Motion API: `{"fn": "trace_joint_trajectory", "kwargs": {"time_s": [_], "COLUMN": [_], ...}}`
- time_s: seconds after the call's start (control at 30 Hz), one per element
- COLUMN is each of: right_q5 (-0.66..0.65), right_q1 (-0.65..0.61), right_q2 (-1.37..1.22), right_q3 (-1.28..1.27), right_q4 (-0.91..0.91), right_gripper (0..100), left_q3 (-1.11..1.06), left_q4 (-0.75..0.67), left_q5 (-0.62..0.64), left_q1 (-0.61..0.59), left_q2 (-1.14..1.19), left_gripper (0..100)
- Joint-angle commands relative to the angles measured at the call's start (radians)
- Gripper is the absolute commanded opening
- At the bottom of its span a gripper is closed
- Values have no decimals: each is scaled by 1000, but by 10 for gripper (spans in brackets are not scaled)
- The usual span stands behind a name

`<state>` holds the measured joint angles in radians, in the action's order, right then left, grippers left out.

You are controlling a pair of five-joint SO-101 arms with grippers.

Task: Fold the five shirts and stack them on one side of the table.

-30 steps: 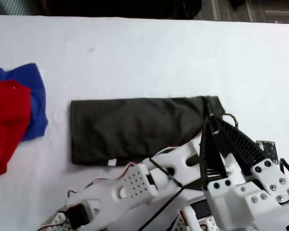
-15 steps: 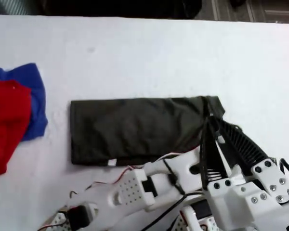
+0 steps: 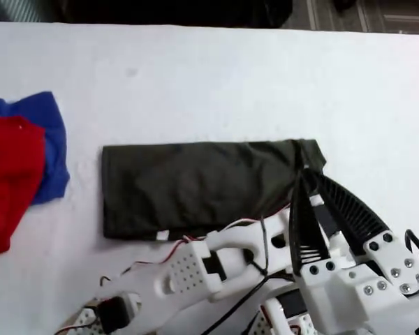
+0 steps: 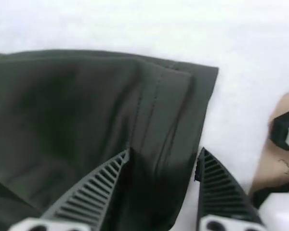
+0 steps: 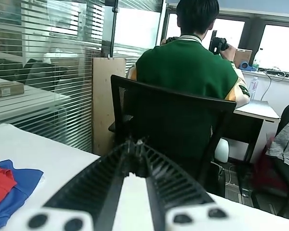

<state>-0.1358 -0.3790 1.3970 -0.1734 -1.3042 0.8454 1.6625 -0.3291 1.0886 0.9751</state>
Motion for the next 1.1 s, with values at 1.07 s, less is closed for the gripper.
{"fn": "trace_joint_trajectory", "kwargs": {"time_s": [1.07], "right_q5": [11], "right_q1": [-1], "right_q2": [2], "right_q3": [14], "right_q4": [15], "right_gripper": [19], "left_q3": [310], "left_q4": [100], "left_q5": [-14], "left_q1": [-211], "left_q2": [-18], "left_gripper": [24]}}
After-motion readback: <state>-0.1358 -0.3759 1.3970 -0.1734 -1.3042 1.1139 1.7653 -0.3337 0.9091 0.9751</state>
